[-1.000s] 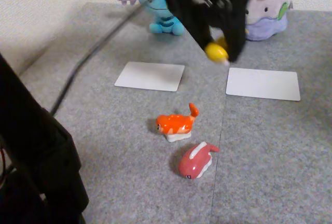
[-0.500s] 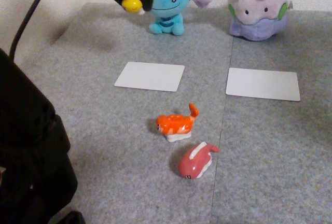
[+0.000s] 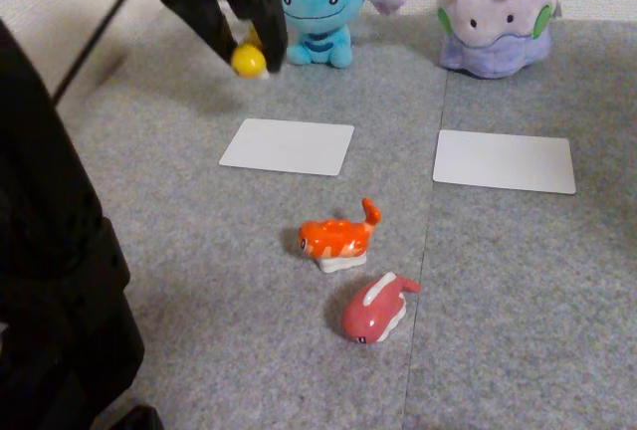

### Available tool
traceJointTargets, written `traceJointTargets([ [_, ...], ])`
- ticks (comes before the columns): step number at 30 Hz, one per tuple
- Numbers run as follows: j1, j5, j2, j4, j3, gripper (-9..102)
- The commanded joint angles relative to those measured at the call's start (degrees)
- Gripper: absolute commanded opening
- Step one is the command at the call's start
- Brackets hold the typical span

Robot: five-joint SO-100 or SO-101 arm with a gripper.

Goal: Wooper wants to eat egg sudhi, and Goomy wants to eat shrimp sushi

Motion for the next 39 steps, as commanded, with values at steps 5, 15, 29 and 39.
traceJointTargets([
  [5, 0.2, 0.3, -6.7, -3.0, -2.9, 6],
  [15, 1.1, 0.1, -14.1, -5.9, -2.9, 6],
  [29, 4.9, -1.0, -17.8, -10.5, -2.9, 15],
  [39, 4.2, -0.8, -16.9, -10.2, -3.0, 38],
])
